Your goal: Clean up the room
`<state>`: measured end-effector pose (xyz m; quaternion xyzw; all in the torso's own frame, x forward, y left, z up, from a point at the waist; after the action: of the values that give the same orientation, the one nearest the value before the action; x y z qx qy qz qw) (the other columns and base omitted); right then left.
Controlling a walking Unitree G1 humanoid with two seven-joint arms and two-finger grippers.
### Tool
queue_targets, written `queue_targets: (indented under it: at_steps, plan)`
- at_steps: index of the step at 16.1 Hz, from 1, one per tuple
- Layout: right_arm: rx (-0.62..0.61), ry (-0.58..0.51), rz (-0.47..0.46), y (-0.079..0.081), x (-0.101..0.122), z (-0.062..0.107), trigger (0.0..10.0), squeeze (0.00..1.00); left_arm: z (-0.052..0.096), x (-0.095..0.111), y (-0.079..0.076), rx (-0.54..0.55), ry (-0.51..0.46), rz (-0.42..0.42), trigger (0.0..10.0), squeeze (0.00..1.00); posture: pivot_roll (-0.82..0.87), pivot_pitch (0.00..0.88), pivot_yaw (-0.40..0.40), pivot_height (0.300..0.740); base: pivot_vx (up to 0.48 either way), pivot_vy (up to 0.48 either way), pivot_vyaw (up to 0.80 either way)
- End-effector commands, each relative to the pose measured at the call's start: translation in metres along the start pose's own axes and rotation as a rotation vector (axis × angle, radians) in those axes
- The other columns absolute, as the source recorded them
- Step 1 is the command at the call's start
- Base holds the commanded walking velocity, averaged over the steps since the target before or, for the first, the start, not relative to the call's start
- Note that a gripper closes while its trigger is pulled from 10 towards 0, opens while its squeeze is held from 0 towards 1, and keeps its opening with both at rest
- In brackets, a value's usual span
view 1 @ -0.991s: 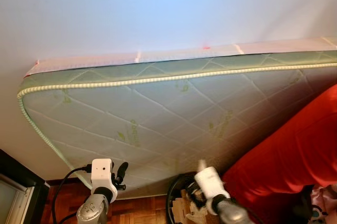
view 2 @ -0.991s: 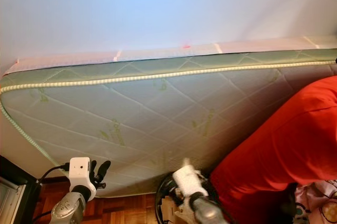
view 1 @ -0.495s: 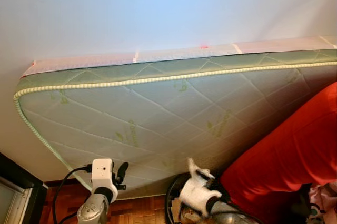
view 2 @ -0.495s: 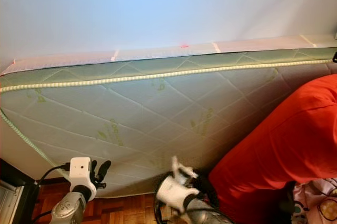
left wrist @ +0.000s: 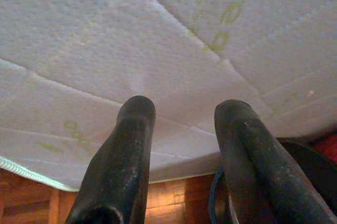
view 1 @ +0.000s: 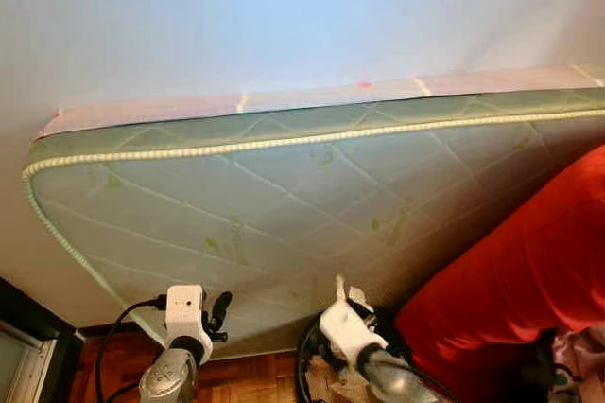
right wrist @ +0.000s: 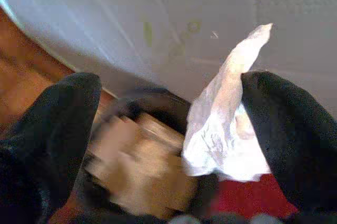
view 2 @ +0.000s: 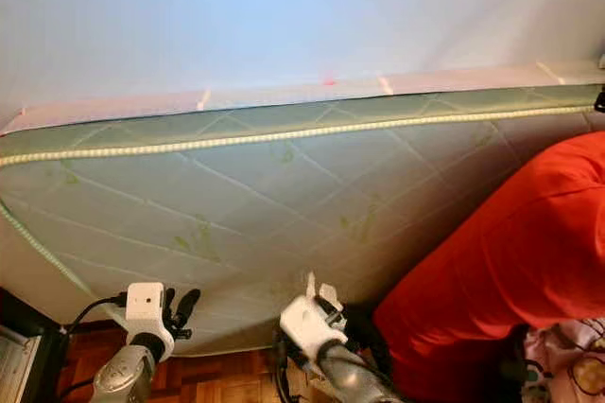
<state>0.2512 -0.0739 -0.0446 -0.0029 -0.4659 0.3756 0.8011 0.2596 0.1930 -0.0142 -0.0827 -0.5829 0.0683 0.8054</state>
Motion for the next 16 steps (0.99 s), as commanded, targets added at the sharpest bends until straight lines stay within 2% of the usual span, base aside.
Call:
queue_targets:
  at_steps: [1, 3, 4, 6, 7, 9, 10, 11, 12, 15, 16]
  plan:
    - [-0.033, -0.022, -0.041, -0.007, 0.005, -0.001, 10.0, 0.0, 0.001, -0.002, 0.002, 0.007, 0.012, 0.001, 10.0, 0.0, 0.06, 0.064, -0.027, 0.74, 0.0, 0.0, 0.0]
    - [-0.108, -0.109, 0.008, -0.02, 0.025, -0.005, 10.0, 0.0, 0.0, -0.001, 0.002, 0.008, 0.01, -0.001, 10.0, 0.0, 0.06, 0.064, -0.027, 0.74, 0.0, 0.0, 0.0]
    - [-0.092, -0.092, -0.008, -0.019, 0.024, -0.006, 10.0, 0.0, 0.0, -0.002, 0.002, 0.008, 0.01, -0.001, 10.0, 0.0, 0.06, 0.065, -0.027, 0.74, 0.0, 0.0, 0.0]
    - [-0.017, 0.024, -0.086, -0.005, 0.01, -0.006, 10.0, 0.0, 0.001, -0.002, 0.002, 0.007, 0.011, 0.001, 10.0, 0.0, 0.06, 0.065, -0.029, 0.74, 0.0, 0.0, 0.0]
    - [0.047, 0.144, -0.178, 0.012, -0.008, -0.002, 10.0, 0.0, 0.001, -0.003, 0.001, 0.006, 0.013, 0.003, 10.0, 0.0, 0.07, 0.066, -0.03, 0.74, 0.0, 0.0, 0.0]
    - [-0.013, 0.143, -0.372, 0.015, -0.01, 0.0, 10.0, 0.0, 0.001, -0.004, 0.0, 0.005, 0.016, 0.004, 10.0, 0.0, 0.07, 0.066, -0.032, 0.74, 0.0, 0.0, 0.0]
    - [-0.066, 0.144, -0.495, -0.009, -0.013, 0.0, 10.0, 0.0, 0.001, -0.004, 0.0, 0.006, 0.016, 0.004, 10.0, 0.0, 0.07, 0.067, -0.032, 0.74, 0.0, 0.0, 0.0]
    - [-0.104, 0.123, -0.535, -0.025, -0.012, 0.0, 10.0, 0.0, 0.001, -0.004, 0.0, 0.006, 0.017, 0.004, 10.0, 0.0, 0.06, 0.067, -0.031, 0.74, 0.0, 0.0, 0.0]
    - [-0.15, 0.073, -0.573, -0.036, -0.005, -0.001, 10.0, 0.0, 0.001, -0.004, 0.0, 0.006, 0.016, 0.003, 10.0, 0.0, 0.06, 0.066, -0.031, 0.74, 0.0, 0.0, 0.0]
    - [-0.27, -0.203, -0.638, -0.074, 0.034, 0.002, 10.0, 0.0, 0.001, -0.003, 0.0, 0.004, 0.012, -0.005, 10.0, 0.0, 0.06, 0.065, -0.03, 0.74, 0.0, 0.0, 0.0]
    - [-0.276, -0.223, -0.643, -0.077, 0.037, 0.003, 10.0, 0.0, 0.001, -0.003, 0.0, 0.003, 0.013, -0.006, 10.0, 0.0, 0.06, 0.065, -0.03, 0.74, 0.0, 0.0, 0.0]
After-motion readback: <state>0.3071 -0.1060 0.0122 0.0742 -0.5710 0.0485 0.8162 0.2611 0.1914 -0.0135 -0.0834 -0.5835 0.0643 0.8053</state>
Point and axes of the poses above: a point about 5 cm out from each wrist's last joint towards the gripper, its own z axis pointing back from the gripper into the wrist, its own x axis along the axis of the wrist's last joint, y = z × x, the point moved 1 cm from there along -z, pointing out of the wrist towards the gripper, and after that the axes turned 9 degrees about z, right-handed, at the moved point
